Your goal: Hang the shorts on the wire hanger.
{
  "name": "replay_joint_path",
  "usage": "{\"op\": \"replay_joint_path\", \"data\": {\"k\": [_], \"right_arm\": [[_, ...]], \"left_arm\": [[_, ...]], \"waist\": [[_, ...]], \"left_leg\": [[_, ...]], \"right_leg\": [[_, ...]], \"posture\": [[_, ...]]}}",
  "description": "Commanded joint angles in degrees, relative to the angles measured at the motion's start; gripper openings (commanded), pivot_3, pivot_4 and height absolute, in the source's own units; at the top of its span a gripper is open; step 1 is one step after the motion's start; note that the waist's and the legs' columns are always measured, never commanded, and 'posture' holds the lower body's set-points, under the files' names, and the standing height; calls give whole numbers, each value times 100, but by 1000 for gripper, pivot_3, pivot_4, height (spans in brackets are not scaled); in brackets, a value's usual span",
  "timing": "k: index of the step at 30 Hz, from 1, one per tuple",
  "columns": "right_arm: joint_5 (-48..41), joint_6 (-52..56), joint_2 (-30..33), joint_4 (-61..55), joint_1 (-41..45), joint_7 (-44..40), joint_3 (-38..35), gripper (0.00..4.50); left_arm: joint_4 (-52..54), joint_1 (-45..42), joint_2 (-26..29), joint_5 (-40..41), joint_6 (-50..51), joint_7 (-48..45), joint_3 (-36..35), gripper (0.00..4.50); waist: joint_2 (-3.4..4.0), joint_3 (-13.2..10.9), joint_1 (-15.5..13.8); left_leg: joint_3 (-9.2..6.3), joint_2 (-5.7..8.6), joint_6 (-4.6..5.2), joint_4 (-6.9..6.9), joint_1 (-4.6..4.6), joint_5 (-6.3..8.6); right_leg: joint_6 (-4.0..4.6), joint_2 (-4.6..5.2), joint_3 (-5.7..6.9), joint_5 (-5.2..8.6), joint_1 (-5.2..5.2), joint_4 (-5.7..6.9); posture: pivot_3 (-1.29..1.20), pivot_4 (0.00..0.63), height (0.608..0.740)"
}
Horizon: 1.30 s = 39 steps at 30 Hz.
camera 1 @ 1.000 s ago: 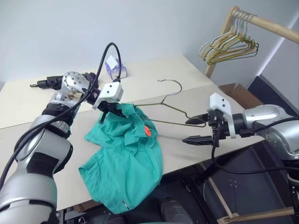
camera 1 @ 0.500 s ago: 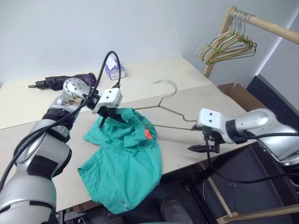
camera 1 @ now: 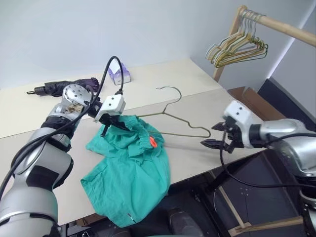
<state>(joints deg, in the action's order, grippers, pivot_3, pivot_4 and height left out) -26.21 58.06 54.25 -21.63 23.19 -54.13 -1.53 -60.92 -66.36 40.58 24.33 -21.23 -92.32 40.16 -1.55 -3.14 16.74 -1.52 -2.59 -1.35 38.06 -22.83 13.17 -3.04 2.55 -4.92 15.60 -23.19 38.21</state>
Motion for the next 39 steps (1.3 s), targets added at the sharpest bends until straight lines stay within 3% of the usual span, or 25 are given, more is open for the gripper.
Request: {"op": "replay_joint_path", "data": {"k": [1,6,12,17,21,25,29,32,39], "right_arm": [[-340,-46,70,-343,-243,-75,-560,4481],[-688,646,-633,-774,-752,771,-766,4481],[-705,1471,-2951,-1069,-614,2578,-200,4481],[-305,1574,-4316,-339,-63,3658,114,4481],[-258,1403,-4936,366,213,3910,82,4481],[158,908,-5023,1054,417,3969,565,4481],[228,360,-5180,1514,564,3861,527,4481],[208,-82,-5263,1761,591,3675,497,3972],[-139,-311,-5406,1815,529,3309,217,1631]], "left_arm": [[-86,-178,89,22,45,-18,-326,0],[-191,-267,119,-16,267,-18,-743,0],[-233,-320,128,-146,592,-18,-1155,0],[-178,-335,215,-264,692,-18,-1275,0],[-125,-316,279,-322,718,-18,-1330,0],[-71,-286,320,-369,738,-18,-1417,0],[-14,-241,376,-362,751,-18,-1465,0],[18,-190,382,-371,746,-18,-1504,0],[3,-108,367,-443,686,-18,-1621,0]], "waist": [[0,0,7],[-1,-1,6],[17,-30,-8],[25,-59,-23],[26,-63,-56],[26,-63,-67],[26,-63,-67],[26,-62,-65],[25,-61,-59]], "left_leg": [[0,0,0,0,1,0],[1,-4,0,-1,1,0],[4,-5,0,-11,6,0],[2,-3,0,-11,3,0],[-3,-2,0,-11,0,0],[-4,0,0,-11,0,0],[-5,0,0,-11,0,0],[-5,0,0,-11,-1,0],[-7,0,0,-11,0,0]], "right_leg": [[-2,-1,0,1,1,0],[-6,-6,-2,4,1,1],[-8,-10,-12,5,0,4],[-4,-9,-12,3,-4,4],[29,-8,-6,-17,-4,0],[33,-6,-6,-19,-3,2],[32,-7,-6,-19,-4,2],[32,-6,-6,-19,-4,1],[34,-5,-4,-20,-4,5]], "posture": [[-289,1,740],[-277,32,740],[-263,75,740],[-244,79,740],[-225,70,740],[-216,64,740],[-205,51,740],[-203,37,740],[-201,17,740]]}}
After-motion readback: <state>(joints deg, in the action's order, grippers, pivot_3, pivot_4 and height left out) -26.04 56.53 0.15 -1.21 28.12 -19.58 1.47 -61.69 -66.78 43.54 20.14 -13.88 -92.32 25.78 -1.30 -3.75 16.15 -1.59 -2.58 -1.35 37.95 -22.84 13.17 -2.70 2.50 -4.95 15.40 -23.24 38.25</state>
